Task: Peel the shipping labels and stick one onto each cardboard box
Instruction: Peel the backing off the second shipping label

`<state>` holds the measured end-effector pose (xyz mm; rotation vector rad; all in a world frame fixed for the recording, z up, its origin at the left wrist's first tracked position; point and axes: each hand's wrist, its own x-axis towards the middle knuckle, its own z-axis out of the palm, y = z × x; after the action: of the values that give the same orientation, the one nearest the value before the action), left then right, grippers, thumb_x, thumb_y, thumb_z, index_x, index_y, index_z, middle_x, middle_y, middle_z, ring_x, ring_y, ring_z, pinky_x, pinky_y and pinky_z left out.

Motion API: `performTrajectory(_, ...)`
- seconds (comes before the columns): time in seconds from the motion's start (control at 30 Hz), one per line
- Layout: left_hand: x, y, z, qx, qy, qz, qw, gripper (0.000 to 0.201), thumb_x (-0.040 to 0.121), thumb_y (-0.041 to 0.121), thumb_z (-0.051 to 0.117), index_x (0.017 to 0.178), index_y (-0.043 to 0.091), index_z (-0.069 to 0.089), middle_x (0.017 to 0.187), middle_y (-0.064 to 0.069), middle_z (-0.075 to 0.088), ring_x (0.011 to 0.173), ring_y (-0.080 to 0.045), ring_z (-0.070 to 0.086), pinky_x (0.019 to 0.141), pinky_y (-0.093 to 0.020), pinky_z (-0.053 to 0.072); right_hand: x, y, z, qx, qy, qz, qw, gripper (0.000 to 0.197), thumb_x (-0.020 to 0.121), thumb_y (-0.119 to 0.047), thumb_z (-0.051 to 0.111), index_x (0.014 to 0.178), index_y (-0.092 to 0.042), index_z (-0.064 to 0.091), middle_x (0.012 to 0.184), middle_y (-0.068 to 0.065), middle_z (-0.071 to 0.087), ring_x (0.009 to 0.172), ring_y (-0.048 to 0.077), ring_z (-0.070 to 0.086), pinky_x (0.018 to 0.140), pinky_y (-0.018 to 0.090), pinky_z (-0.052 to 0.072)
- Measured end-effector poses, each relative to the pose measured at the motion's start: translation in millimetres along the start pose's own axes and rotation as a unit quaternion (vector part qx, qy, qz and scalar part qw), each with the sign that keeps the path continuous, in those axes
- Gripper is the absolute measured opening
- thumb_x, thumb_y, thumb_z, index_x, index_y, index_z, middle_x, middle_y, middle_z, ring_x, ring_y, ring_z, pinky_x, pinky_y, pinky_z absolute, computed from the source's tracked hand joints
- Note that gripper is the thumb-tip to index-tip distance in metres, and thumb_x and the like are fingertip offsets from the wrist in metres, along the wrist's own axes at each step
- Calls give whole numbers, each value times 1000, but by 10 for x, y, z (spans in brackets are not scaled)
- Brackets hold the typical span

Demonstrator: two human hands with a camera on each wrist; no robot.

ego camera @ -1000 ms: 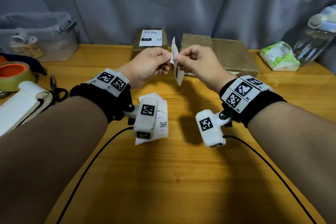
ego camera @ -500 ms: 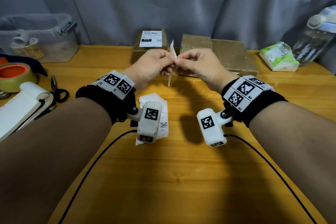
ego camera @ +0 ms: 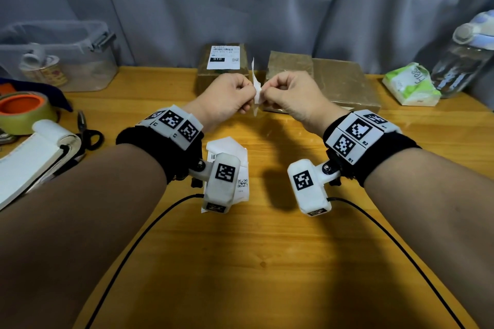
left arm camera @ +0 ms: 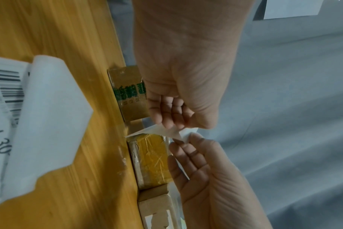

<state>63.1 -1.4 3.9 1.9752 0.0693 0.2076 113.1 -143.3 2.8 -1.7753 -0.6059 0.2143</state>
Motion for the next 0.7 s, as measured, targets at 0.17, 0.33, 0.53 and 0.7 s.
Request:
performTrajectory(0.17, 6, -59, -31, 32, 14, -11, 999, 23, 85, 3, 48, 65, 14, 51, 59, -3, 53, 56, -12, 50, 59, -22, 45, -19, -35, 7, -17, 5, 7, 1000, 21, 76, 4, 65, 61, -11, 63, 57, 0, 59, 60, 17, 56, 67, 34, 51)
performTrajectory(0.33, -13, -79, -53, 97, 28, -17, 995, 9, 86, 11, 52, 80, 7, 58, 61, -2, 55, 56, -10, 47, 55, -12, 42, -15, -14, 37, -34, 13, 13, 999, 29, 76, 2, 64, 54, -16, 59, 60, -1, 59, 63, 16, 56, 68, 33, 50)
performTrajectory(0.53, 2, -90, -76, 139, 40, -28, 989, 8, 84, 13, 55, 78, 9, 57, 70, -7, 56, 66, -15, 49, 63, -24, 42, -37, 25, 45, -41, 18, 32, 998, 24, 81, -2, 59, 60, -14, 59, 64, 0, 58, 60, 8, 55, 65, 25, 49)
performTrajectory(0.7, 43, -90, -56, 208, 60, -33, 976, 26, 84, 17, 55, 61, 15, 45, 61, -4, 47, 55, -14, 38, 53, -23, 34, -67, 50, 65, -35, 6, 47, 998, 21, 83, -2, 57, 64, -11, 60, 68, 4, 61, 62, 10, 55, 64, 24, 47)
